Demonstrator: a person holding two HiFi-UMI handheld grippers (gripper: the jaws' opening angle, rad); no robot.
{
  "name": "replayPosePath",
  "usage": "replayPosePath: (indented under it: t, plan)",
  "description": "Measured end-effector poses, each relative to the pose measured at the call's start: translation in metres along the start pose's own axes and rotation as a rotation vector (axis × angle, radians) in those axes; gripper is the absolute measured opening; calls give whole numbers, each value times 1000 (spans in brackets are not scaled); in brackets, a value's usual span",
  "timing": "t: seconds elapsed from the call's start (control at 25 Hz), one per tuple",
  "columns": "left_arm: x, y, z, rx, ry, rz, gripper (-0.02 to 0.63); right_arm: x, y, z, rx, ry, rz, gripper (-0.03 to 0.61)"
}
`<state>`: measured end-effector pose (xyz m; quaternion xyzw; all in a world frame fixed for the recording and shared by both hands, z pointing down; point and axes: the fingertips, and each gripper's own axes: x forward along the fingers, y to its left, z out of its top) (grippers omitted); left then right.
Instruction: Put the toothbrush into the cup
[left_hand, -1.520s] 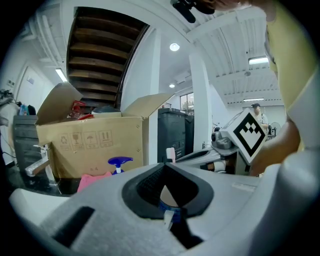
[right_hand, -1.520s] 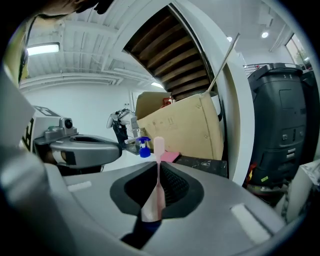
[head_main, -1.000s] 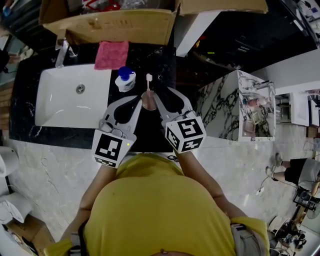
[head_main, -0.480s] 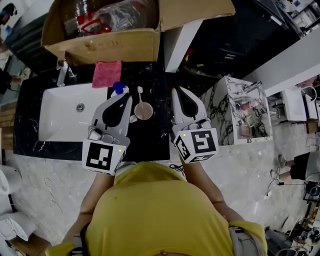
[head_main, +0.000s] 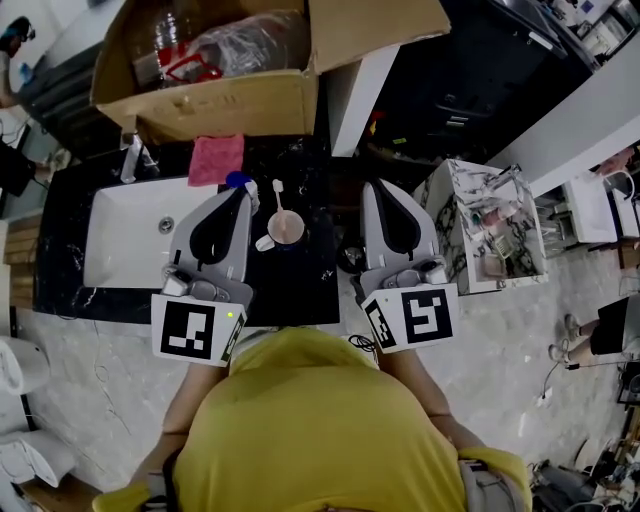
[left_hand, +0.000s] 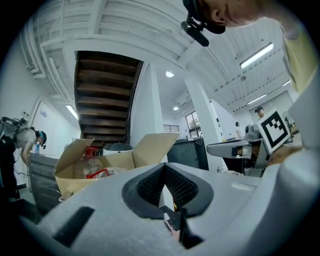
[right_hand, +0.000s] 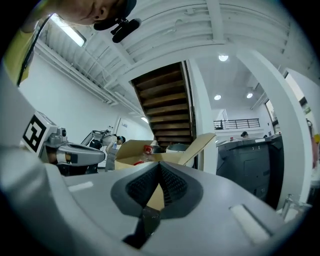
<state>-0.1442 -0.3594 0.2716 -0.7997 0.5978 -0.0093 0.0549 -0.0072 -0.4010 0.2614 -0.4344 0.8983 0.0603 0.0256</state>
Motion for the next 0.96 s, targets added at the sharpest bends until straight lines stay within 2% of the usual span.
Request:
replayPosePath:
  t: [0.96]
  plan:
    - [-23,-62,-5,19,1,47,5,-48,-11,-14,66,-8,90,11]
